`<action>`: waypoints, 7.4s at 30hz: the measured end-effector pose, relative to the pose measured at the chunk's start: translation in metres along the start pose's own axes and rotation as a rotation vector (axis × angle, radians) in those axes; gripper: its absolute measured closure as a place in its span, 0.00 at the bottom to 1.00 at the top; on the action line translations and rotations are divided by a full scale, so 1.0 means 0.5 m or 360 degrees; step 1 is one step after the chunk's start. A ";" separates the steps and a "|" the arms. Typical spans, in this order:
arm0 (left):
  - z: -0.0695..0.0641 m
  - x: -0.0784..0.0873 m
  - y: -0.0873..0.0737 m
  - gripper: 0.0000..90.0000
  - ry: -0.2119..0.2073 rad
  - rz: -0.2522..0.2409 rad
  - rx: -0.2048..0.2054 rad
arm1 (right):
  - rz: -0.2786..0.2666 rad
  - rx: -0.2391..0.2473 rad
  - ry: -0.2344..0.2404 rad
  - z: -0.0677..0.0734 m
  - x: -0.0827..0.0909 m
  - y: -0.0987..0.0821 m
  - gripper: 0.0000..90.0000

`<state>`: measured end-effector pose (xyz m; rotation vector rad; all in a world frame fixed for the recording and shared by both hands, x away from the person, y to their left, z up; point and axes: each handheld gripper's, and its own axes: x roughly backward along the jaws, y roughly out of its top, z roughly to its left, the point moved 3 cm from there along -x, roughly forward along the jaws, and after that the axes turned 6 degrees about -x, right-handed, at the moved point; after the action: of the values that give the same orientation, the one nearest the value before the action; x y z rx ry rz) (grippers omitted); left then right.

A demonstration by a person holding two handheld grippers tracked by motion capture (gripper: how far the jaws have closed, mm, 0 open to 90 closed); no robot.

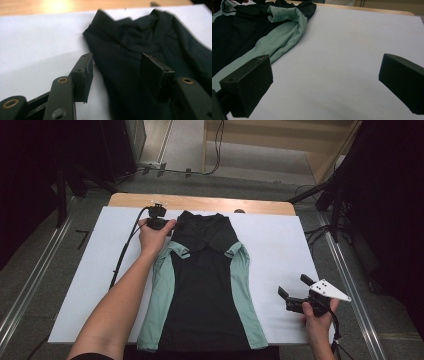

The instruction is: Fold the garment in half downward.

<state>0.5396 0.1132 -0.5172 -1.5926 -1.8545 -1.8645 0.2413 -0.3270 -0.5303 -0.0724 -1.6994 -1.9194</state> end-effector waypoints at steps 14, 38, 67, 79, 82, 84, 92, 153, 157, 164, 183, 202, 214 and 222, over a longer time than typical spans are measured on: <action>-0.018 -0.016 -0.004 0.74 -0.0026 0.0088 0.0006 | 0.0009 0.0006 -0.0003 0.000 -0.002 0.000 0.00; -0.064 0.046 0.028 0.96 -0.0168 -0.0122 -0.0124 | 0.0004 0.0033 -0.0029 0.003 -0.002 0.001 0.00; -0.113 0.081 0.026 0.96 -0.0243 -0.0246 -0.0221 | -0.0017 -0.0035 0.0142 0.081 -0.077 0.140 0.11; -0.117 0.085 0.021 0.96 -0.0259 -0.0269 -0.0223 | 0.0043 -0.0117 0.0161 0.090 -0.172 0.193 0.16; -0.120 0.085 0.021 0.96 -0.0264 -0.0269 -0.0234 | 0.0061 -0.0119 0.0172 0.093 -0.193 0.208 0.12; -0.122 0.084 0.020 0.96 -0.0265 -0.0269 -0.0236 | 0.0077 -0.0125 0.0179 0.095 -0.207 0.217 0.10; -0.123 0.085 0.018 0.96 -0.0268 -0.0280 -0.0239 | 0.0187 -0.0137 0.0240 0.104 -0.268 0.243 0.02; -0.132 0.082 0.006 0.96 -0.0309 -0.0287 -0.0300 | 0.0645 -0.0225 0.0259 0.077 -0.530 0.202 0.76; -0.132 0.085 0.007 0.96 -0.0301 -0.0287 -0.0306 | 0.0643 -0.0173 0.0260 0.082 -0.525 0.203 0.93; -0.121 0.090 0.012 0.96 -0.0277 -0.0298 -0.0257 | 0.0553 -0.0167 0.0261 0.087 -0.502 0.227 0.95; -0.095 0.139 0.096 0.96 -0.0146 -0.0405 -0.0230 | 0.0175 -0.0038 0.0292 0.116 -0.439 0.341 0.95; -0.145 0.185 0.023 0.96 -0.0243 -0.0529 -0.0360 | -0.0096 0.0247 0.0395 0.192 -0.351 0.321 0.95; -0.200 0.216 -0.038 0.96 -0.0297 -0.0626 -0.0469 | -0.0189 0.0434 0.0407 0.231 -0.291 0.265 0.95; -0.232 0.236 -0.105 0.96 -0.0340 -0.0671 -0.0519 | -0.0246 0.0519 0.0437 0.254 -0.249 0.217 0.95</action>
<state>0.3822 0.1075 -0.4442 -1.6456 -2.2119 -2.3577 0.3525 -0.1660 -0.4585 0.4378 -1.8416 -1.6400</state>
